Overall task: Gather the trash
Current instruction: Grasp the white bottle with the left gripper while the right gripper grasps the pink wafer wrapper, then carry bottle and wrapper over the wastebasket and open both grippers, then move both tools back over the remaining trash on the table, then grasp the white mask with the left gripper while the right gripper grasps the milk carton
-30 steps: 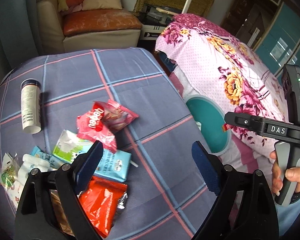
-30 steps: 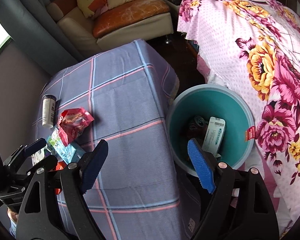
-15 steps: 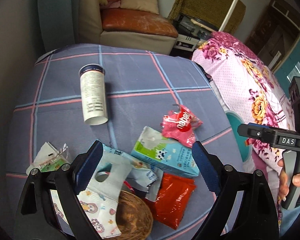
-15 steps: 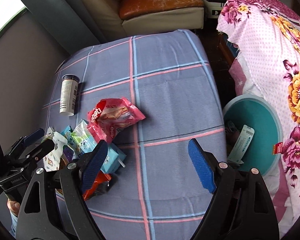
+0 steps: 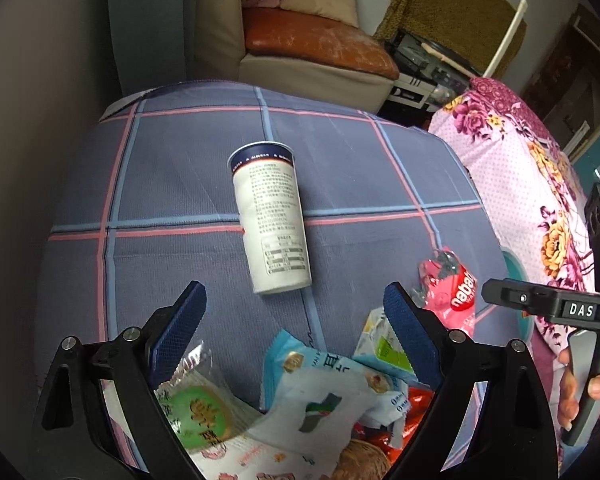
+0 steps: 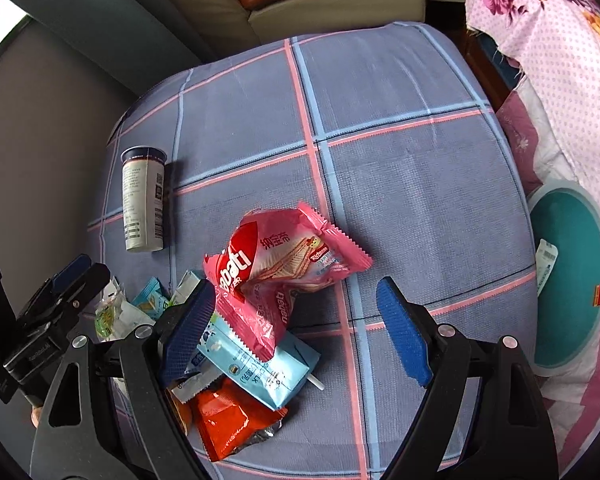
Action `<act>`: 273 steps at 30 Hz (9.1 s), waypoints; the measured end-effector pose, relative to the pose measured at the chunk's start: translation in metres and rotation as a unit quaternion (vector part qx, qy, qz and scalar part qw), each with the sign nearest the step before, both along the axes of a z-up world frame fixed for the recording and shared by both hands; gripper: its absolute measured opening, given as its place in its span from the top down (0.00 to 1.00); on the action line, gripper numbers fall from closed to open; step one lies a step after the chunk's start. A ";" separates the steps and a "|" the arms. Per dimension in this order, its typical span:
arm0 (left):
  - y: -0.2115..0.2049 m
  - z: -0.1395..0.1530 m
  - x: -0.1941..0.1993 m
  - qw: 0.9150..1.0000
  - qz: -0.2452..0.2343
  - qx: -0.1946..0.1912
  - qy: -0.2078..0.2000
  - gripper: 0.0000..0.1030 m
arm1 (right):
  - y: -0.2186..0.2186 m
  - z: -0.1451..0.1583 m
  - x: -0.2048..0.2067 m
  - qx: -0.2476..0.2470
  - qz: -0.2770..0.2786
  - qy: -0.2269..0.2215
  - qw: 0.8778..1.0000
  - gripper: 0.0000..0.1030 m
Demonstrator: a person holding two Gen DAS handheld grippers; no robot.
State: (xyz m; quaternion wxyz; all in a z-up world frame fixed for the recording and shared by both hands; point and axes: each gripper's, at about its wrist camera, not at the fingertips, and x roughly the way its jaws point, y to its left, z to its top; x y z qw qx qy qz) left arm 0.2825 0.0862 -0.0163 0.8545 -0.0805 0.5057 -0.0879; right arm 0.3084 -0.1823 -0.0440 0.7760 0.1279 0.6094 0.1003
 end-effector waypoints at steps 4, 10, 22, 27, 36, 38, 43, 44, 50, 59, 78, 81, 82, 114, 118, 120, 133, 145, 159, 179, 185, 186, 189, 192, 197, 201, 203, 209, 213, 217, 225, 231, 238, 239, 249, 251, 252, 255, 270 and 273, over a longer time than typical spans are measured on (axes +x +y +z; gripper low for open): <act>0.001 -0.010 0.023 1.000 0.003 0.009 0.010 0.12 | 0.001 -0.011 0.007 0.000 0.000 0.010 1.000 0.24; -0.001 -0.031 0.049 1.000 0.011 0.003 0.026 0.12 | 0.003 -0.026 0.017 0.011 -0.007 0.013 1.000 0.21; -0.004 -0.054 0.059 0.999 0.015 0.018 0.045 0.53 | 0.005 -0.043 0.024 0.066 -0.010 0.035 0.997 0.19; -0.001 -0.046 0.046 0.999 0.013 0.012 0.034 0.54 | 0.010 -0.043 0.022 0.070 -0.007 0.025 0.997 0.19; -0.008 -0.018 0.029 1.000 0.001 0.013 0.005 0.54 | 0.010 -0.024 0.015 0.058 0.003 -0.026 0.998 0.64; -0.012 -0.010 0.023 1.000 -0.002 0.011 -0.002 0.54 | 0.006 -0.019 0.011 0.055 0.001 -0.035 0.998 0.65; -0.029 0.009 0.009 1.000 -0.018 0.008 -0.017 0.54 | -0.011 -0.003 0.002 0.058 -0.011 -0.054 0.997 0.65; -0.034 0.014 0.005 1.000 -0.023 0.007 -0.020 0.54 | -0.017 0.001 -0.002 0.060 -0.015 -0.058 0.996 0.65; -0.069 0.029 -0.020 0.998 -0.055 0.002 -0.029 0.54 | -0.060 0.021 -0.031 0.061 -0.045 -0.079 0.994 0.65; -0.138 0.033 -0.054 0.994 -0.103 -0.009 -0.023 0.54 | -0.139 0.041 -0.086 0.054 -0.098 -0.114 0.987 0.65; -0.300 0.017 -0.080 0.977 -0.211 -0.001 -0.001 0.54 | -0.286 0.049 -0.141 0.039 -0.198 -0.157 0.967 0.65; -0.318 0.012 -0.077 0.975 -0.224 0.005 0.004 0.54 | -0.300 0.047 -0.142 0.036 -0.208 -0.157 0.965 0.65; -0.323 0.010 -0.076 0.974 -0.228 0.006 0.006 0.54 | -0.304 0.046 -0.142 0.035 -0.210 -0.156 0.964 0.65; -0.356 -0.010 -0.050 0.970 -0.242 0.000 0.012 0.13 | -0.323 0.022 -0.117 -0.001 -0.230 -0.124 0.965 0.65; -0.344 -0.010 -0.050 0.972 -0.233 -0.009 0.017 0.11 | -0.318 0.020 -0.114 -0.004 -0.224 -0.118 0.967 0.60; -0.338 -0.010 -0.049 0.974 -0.227 -0.014 0.019 0.10 | -0.314 0.020 -0.113 -0.009 -0.223 -0.116 0.968 0.51; -0.306 -0.009 -0.053 0.977 -0.209 -0.024 0.023 0.10 | -0.295 0.028 -0.113 -0.015 -0.215 -0.104 0.971 0.23; -0.272 -0.003 -0.064 0.981 -0.190 -0.035 0.018 0.10 | -0.272 0.036 -0.117 -0.035 -0.204 -0.099 0.973 0.21; -0.170 0.011 -0.100 0.991 -0.133 -0.004 -0.001 0.10 | -0.171 0.054 -0.122 -0.061 -0.086 -0.115 0.988 0.21; 0.004 -0.021 -0.140 0.996 -0.050 0.069 -0.008 0.11 | -0.038 0.051 -0.113 -0.067 0.026 -0.086 0.994 0.21; 0.006 -0.032 -0.138 0.995 -0.057 0.086 -0.008 0.15 | -0.013 0.042 -0.107 -0.070 0.043 -0.075 0.994 0.21; 0.005 -0.033 -0.138 0.994 -0.058 0.091 -0.009 0.15 | -0.010 0.041 -0.106 -0.071 0.046 -0.073 0.994 0.21; 0.002 -0.037 -0.137 0.993 -0.062 0.100 -0.014 0.22 | -0.001 0.038 -0.103 -0.075 0.055 -0.068 0.993 0.21; 0.000 -0.041 -0.137 0.992 -0.063 0.106 -0.011 0.43 | 0.005 0.035 -0.102 -0.077 0.060 -0.064 0.993 0.21; 0.004 -0.038 -0.138 0.994 -0.057 0.094 -0.013 0.44 | 0.012 0.033 -0.104 -0.078 0.067 -0.062 0.993 0.21; 0.009 -0.032 -0.139 0.995 -0.057 0.081 -0.014 0.80 | 0.014 0.030 -0.105 -0.077 0.073 -0.060 0.993 0.21; 0.012 -0.031 -0.138 0.996 -0.053 0.071 -0.012 0.89 | 0.015 0.029 -0.106 -0.076 0.074 -0.059 0.993 0.21; 0.018 -0.020 -0.139 0.997 -0.055 0.054 -0.022 0.97 | 0.022 0.024 -0.104 -0.086 0.096 -0.058 0.990 0.21; 0.014 -0.020 -0.140 0.995 -0.074 0.069 -0.021 0.95 | 0.031 0.020 -0.097 -0.099 0.116 -0.059 0.986 0.21; 0.015 -0.029 -0.139 0.994 -0.074 0.083 -0.010 0.82 | 0.039 0.015 -0.091 -0.100 0.131 -0.056 0.985 0.21; 0.022 -0.042 -0.131 0.996 -0.066 0.053 0.000 0.40 | 0.043 0.006 -0.089 -0.088 0.133 -0.046 0.986 0.21; 0.030 -0.045 -0.132 0.998 -0.064 0.029 0.010 0.87 | 0.045 0.005 -0.090 -0.086 0.132 -0.045 0.987 0.21; 0.042 -0.024 -0.140 0.999 -0.045 0.013 -0.014 0.95 | 0.050 0.008 -0.088 -0.096 0.145 -0.049 0.984 0.21; 0.043 -0.019 -0.140 0.999 -0.040 0.013 -0.019 0.95 | 0.051 0.008 -0.086 -0.100 0.149 -0.050 0.983 0.21; 0.043 -0.010 -0.125 0.996 -0.068 -0.051 -0.011 0.94 | 0.078 -0.014 -0.054 -0.122 0.209 -0.052 0.969 0.21; 0.039 -0.018 -0.121 0.997 -0.068 -0.040 -0.001 0.94 | 0.084 -0.021 -0.049 -0.124 0.224 -0.049 0.966 0.21; 0.039 -0.022 -0.119 0.997 -0.064 -0.037 0.004 0.93 | 0.088 -0.025 -0.048 -0.125 0.230 -0.047 0.964 0.21; 0.045 -0.030 -0.113 0.998 -0.047 -0.040 0.018 0.91 | 0.096 -0.033 -0.045 -0.121 0.246 -0.045 0.961 0.35; 0.075 -0.027 -0.118 0.999 0.045 -0.015 0.005 0.56 | 0.069 0.000 -0.054 -0.076 0.190 -0.080 0.976 0.49; 0.079 -0.035 -0.113 0.998 0.053 -0.018 0.016 0.57 | 0.065 0.004 -0.059 -0.068 0.184 -0.083 0.977 0.49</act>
